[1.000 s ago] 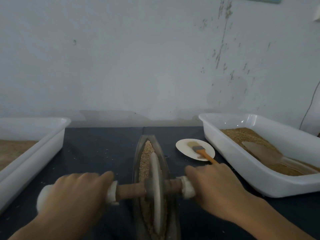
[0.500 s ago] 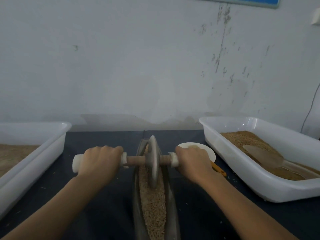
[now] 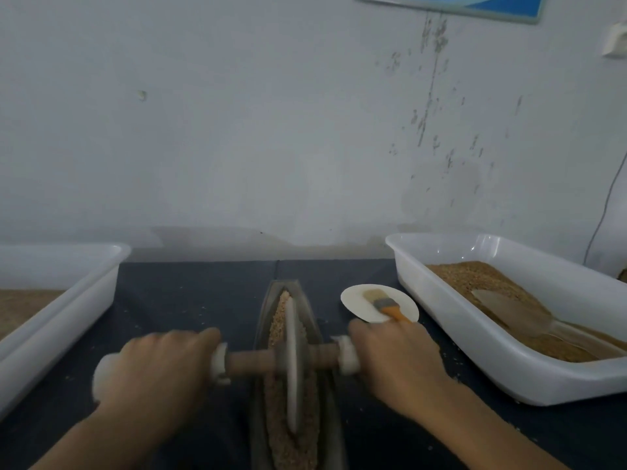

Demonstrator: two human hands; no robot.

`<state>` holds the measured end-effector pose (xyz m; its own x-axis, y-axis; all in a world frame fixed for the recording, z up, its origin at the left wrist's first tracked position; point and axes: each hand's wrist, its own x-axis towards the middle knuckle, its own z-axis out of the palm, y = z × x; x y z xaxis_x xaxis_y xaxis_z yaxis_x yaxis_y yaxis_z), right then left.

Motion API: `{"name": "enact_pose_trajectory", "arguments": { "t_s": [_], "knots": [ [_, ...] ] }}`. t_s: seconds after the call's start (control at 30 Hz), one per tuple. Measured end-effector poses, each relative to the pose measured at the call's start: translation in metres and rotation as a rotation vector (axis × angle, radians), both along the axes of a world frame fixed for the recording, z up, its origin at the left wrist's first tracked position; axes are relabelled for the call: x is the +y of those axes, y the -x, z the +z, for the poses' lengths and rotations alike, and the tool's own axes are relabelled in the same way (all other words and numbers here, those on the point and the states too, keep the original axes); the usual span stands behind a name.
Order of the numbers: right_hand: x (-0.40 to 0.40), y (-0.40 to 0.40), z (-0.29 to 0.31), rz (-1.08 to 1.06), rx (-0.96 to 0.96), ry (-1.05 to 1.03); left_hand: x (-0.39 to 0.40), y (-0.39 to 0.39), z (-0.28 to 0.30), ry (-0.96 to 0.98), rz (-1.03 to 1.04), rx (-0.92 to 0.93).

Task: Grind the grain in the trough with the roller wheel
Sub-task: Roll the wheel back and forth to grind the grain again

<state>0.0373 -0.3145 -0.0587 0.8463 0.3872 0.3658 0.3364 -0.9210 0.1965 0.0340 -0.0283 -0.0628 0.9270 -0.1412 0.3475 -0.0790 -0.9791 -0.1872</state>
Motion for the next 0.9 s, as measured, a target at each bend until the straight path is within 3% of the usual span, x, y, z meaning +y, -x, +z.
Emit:
{"name": "enact_pose_trajectory", "arguments": {
  "t_s": [0.2, 0.37, 0.43, 0.5, 0.53, 0.63, 0.73, 0.9],
  "knots": [
    [0.009, -0.058, 0.003, -0.099, -0.010, -0.050, -0.009, -0.040, 0.009, -0.021, -0.012, -0.116],
    [-0.003, -0.003, 0.001, -0.027, 0.094, -0.009, 0.004, 0.009, -0.005, 0.046, -0.061, -0.041],
    [-0.005, 0.025, 0.006, -0.008, 0.178, -0.010, 0.009, 0.032, -0.006, 0.109, -0.200, -0.064],
    [-0.007, 0.042, 0.013, 0.005, 0.239, 0.008, 0.015, 0.042, -0.006, 0.231, -0.425, -0.218],
    [-0.007, 0.045, 0.016, 0.010, 0.248, 0.019, 0.016, 0.044, -0.004, 0.193, -0.424, -0.191],
    [-0.001, 0.038, 0.021, 0.013, 0.195, 0.039, 0.012, 0.036, -0.002, 0.140, -0.167, 0.035],
    [0.009, 0.003, 0.016, -0.021, 0.052, 0.050, 0.004, -0.003, -0.007, 0.079, -0.019, 0.024],
    [0.019, -0.059, 0.014, -0.076, -0.064, 0.050, -0.002, -0.055, -0.001, 0.125, 0.033, -0.060]
  ]
}}
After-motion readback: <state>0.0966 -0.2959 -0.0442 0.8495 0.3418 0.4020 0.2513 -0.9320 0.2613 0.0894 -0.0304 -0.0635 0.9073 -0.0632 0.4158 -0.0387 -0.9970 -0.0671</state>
